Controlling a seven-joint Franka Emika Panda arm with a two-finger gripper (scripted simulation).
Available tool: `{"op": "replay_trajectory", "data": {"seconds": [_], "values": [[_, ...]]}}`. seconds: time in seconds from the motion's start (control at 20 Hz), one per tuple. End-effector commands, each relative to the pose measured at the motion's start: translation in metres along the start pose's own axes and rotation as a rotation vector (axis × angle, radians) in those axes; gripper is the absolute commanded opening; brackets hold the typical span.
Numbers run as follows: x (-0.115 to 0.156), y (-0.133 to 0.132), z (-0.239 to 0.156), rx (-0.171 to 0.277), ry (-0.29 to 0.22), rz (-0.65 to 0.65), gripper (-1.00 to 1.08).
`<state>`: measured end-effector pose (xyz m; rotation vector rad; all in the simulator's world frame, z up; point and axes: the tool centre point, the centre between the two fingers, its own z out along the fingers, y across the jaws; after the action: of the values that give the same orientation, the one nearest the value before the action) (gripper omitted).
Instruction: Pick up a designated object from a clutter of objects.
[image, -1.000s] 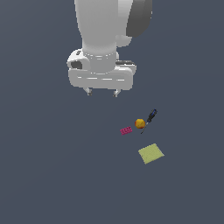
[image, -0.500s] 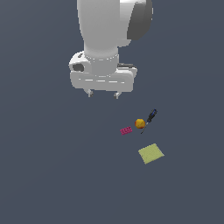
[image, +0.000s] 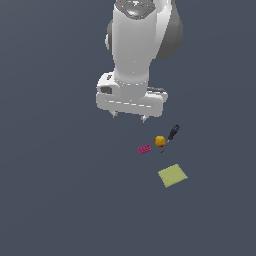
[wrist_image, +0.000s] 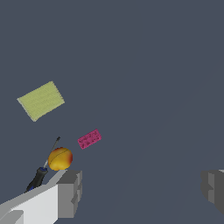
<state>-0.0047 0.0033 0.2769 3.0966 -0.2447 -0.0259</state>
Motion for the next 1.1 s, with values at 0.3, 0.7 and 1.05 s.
{"op": "replay_trajectory", "data": {"seconds": [0.3,0.7,1.05], "values": [[-0.008,-0.052,0.047,-0.007,0.009,0.099,1.00],[-0.026,-0.101,0.092,-0.005,0.017,0.193,1.00],[-0.049,-0.141,0.130,0.004,0.020,0.275,1.00]]}}
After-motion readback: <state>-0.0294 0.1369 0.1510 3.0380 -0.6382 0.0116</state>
